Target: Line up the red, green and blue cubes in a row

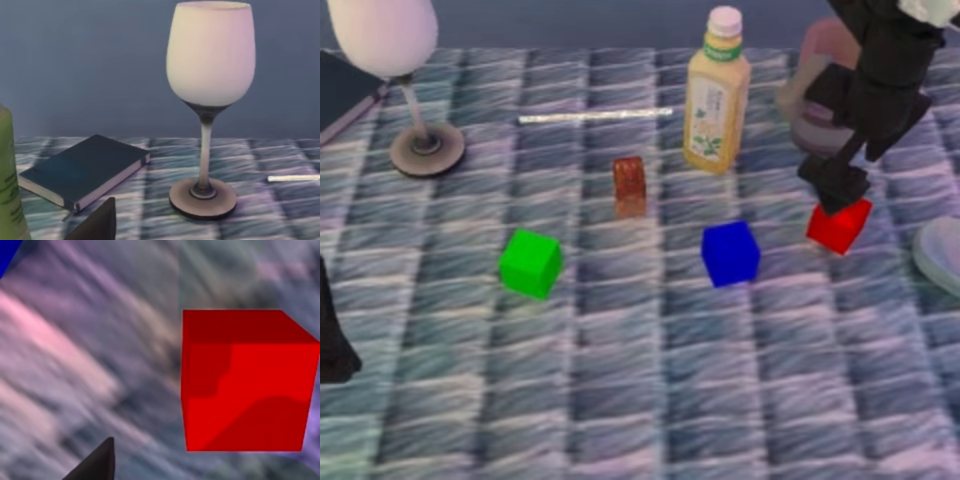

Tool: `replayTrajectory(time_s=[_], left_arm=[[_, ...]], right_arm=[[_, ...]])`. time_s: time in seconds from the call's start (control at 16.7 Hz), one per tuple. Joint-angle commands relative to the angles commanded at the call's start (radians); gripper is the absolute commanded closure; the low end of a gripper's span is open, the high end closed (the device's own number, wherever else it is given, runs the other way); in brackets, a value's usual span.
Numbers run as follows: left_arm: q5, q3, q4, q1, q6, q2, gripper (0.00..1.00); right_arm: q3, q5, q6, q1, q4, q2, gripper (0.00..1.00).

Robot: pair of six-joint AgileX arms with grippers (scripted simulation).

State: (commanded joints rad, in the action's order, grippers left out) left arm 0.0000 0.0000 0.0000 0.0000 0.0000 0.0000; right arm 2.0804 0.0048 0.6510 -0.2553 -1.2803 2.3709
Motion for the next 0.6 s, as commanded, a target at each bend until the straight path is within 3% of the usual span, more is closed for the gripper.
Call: replayTrajectory(time_s=[0.3,0.6], left_arm=[[0.000,0.000,0.000,0.000,0.000,0.000,0.00],[0.000,0.000,0.000,0.000,0.000,0.000,0.00]], right_arm=[[-0.018,0.000,0.001,0.003,0.019,0.003,0.00],[-0.146,0.001,-0.001,0.000,0.208,0.053,0.00]])
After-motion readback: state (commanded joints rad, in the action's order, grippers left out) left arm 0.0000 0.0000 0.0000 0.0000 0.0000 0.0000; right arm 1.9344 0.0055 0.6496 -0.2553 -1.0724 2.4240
